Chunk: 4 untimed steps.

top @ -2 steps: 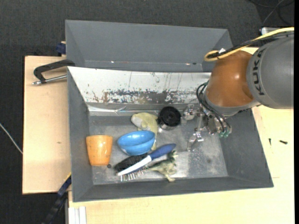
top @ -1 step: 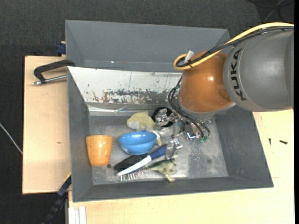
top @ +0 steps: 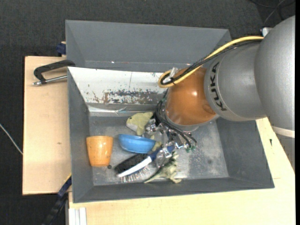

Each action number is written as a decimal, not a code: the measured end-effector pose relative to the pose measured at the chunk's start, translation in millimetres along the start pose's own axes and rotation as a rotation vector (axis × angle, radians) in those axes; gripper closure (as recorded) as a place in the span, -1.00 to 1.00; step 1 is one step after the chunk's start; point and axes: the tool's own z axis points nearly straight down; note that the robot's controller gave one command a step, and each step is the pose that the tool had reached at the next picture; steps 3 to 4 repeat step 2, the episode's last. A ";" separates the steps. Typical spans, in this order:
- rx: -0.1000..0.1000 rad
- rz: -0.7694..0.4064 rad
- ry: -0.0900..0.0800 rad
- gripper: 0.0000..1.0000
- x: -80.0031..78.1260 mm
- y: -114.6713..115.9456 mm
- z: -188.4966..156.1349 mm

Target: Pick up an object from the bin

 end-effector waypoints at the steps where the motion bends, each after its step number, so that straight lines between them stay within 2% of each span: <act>1: 0.001 0.000 -0.017 1.00 -4.8 -0.4 -5.9; 2: 0.003 -0.289 0.001 1.00 -39.0 -69.9 -150.8; 4: 0.003 -0.289 0.001 1.00 -39.0 -69.9 -150.8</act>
Offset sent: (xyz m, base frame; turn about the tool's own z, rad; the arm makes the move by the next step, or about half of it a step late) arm 0.0000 0.0000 0.0000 0.0000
